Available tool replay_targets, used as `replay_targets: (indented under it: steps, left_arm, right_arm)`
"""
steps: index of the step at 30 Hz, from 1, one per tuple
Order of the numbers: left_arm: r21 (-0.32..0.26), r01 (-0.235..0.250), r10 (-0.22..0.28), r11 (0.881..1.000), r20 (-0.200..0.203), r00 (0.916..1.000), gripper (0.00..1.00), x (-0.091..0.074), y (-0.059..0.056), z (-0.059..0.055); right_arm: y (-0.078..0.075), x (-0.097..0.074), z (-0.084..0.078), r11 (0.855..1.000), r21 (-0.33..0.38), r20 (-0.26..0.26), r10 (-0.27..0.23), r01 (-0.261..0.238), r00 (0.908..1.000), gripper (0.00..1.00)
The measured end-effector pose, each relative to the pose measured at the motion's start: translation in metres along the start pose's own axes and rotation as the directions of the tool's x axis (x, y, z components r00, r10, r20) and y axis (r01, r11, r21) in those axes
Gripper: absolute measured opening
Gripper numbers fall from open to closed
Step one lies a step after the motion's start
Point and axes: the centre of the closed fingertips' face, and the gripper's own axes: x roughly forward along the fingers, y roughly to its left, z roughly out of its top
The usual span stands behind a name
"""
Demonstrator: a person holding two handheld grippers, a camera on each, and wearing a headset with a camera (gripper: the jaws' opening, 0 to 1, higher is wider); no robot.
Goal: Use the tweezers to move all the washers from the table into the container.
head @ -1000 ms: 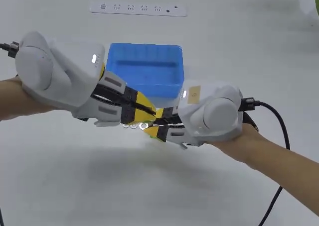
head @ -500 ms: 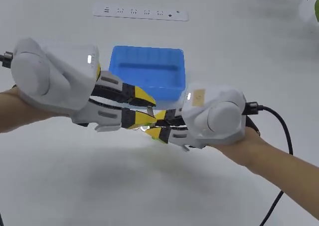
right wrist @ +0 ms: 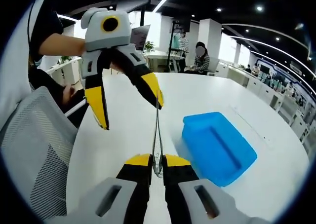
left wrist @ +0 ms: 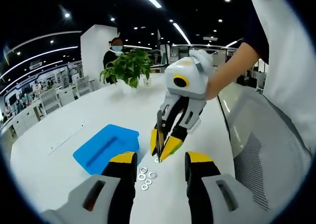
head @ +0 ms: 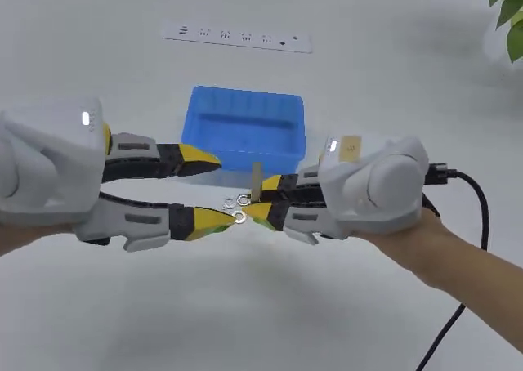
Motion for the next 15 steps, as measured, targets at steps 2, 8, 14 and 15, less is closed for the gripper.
replay_targets:
  steps: [2, 8, 14, 15]
  left_arm:
    - [0.007, -0.015, 0.015, 1.000, 0.000, 0.9999, 0.43, -0.007, 0.000, -0.001]
    - [-0.029, -0.064, 0.064, 0.998, 0.006, 0.9979, 0.59, -0.020, 0.003, -0.007]
    - [-0.090, -0.083, 0.081, 0.992, -0.030, 0.9963, 0.63, -0.028, 0.003, -0.020]
    - [-0.088, -0.084, 0.082, 0.993, -0.025, 0.9963, 0.63, -0.030, 0.003, -0.020]
  right_arm:
    - [-0.004, -0.004, 0.009, 1.000, 0.000, 0.014, 0.003, -0.003, 0.9999, 0.09]
    - [-0.020, -0.013, 0.038, 0.999, -0.034, 0.049, 0.006, -0.004, 0.9988, 0.09]
    - [-0.037, -0.017, 0.058, 0.998, -0.068, 0.085, 0.021, -0.015, 0.9961, 0.09]
    - [-0.039, -0.016, 0.059, 0.997, -0.076, 0.085, 0.024, -0.017, 0.9961, 0.09]
